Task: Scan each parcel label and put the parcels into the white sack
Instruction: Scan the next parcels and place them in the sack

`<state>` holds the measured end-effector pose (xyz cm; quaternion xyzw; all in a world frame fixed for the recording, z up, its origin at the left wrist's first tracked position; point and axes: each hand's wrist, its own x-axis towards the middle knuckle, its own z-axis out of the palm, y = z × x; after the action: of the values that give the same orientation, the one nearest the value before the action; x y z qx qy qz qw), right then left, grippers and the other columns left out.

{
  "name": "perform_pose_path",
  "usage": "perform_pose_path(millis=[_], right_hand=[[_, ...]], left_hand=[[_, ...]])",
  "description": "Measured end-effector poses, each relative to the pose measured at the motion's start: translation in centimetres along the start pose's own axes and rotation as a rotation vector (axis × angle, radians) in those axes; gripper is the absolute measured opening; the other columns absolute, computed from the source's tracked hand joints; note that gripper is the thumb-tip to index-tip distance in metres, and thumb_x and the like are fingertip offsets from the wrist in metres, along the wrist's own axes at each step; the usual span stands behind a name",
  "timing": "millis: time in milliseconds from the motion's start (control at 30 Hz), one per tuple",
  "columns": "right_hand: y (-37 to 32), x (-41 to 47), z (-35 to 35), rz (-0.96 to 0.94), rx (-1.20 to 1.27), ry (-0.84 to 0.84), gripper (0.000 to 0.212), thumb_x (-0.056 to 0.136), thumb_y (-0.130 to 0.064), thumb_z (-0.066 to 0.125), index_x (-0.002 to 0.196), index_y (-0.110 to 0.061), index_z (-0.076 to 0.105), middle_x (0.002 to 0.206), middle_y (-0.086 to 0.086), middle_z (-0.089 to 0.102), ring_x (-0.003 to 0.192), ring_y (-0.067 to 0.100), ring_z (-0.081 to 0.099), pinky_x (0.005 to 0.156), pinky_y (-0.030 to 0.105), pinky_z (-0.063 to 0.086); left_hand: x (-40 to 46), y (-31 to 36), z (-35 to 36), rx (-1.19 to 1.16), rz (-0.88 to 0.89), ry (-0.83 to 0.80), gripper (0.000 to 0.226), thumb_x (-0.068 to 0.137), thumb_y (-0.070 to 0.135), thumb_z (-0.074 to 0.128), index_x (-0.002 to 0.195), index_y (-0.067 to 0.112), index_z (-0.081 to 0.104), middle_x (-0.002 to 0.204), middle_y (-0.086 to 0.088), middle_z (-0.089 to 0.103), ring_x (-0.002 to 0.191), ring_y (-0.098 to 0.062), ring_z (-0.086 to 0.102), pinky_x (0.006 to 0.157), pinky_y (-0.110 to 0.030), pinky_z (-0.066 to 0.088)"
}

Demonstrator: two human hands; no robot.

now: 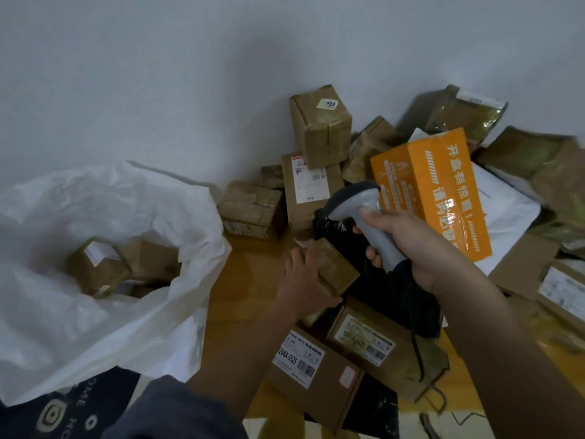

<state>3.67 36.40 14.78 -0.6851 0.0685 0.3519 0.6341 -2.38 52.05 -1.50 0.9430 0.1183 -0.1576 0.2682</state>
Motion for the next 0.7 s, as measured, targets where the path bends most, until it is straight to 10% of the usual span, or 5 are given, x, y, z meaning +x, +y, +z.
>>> perform_pose_path(millis=[367,567,700], right_hand=[[0.7,1.8,1.0,0.039,0.132,0.065,0.024,0.091,-0.023,0.067,0.111,-0.012,0.06,0.102,0.011,0.065,0.056,0.012,0.054,0.046,0.022,0.045],[0.8,3.1,3.7,0.062,0.223,0.094,0.037,0.088,-0.019,0.07,0.121,-0.009,0.057,0.087,0.008,0.061,0.056,0.012,0.055,0.042,0.02,0.045],[0.5,4.1,5.0,0.056,0.209,0.135,0.06,0.086,-0.039,0.071,0.137,-0.017,0.048,0.108,0.012,0.063,0.066,0.015,0.06,0.048,0.024,0.049]], left_hand=[[-5.2,-4.3,-6.7,-0.486,-0.047,0.438,0.134,0.051,0.071,0.08,0.153,0.017,0.012,0.141,0.005,0.024,0.132,-0.014,0.034,0.111,-0.037,0.04],[-6.7,-4.2,-9.9,-0.803,-0.092,0.71,0.102,0.072,0.041,0.082,0.15,0.012,0.024,0.144,-0.007,0.037,0.125,-0.018,0.047,0.082,-0.009,0.049],[-7.2,-4.3,-10.7,-0.957,-0.067,0.834,0.108,0.062,0.066,0.068,0.148,0.013,0.028,0.14,-0.012,0.044,0.125,-0.026,0.052,0.094,-0.03,0.054]])
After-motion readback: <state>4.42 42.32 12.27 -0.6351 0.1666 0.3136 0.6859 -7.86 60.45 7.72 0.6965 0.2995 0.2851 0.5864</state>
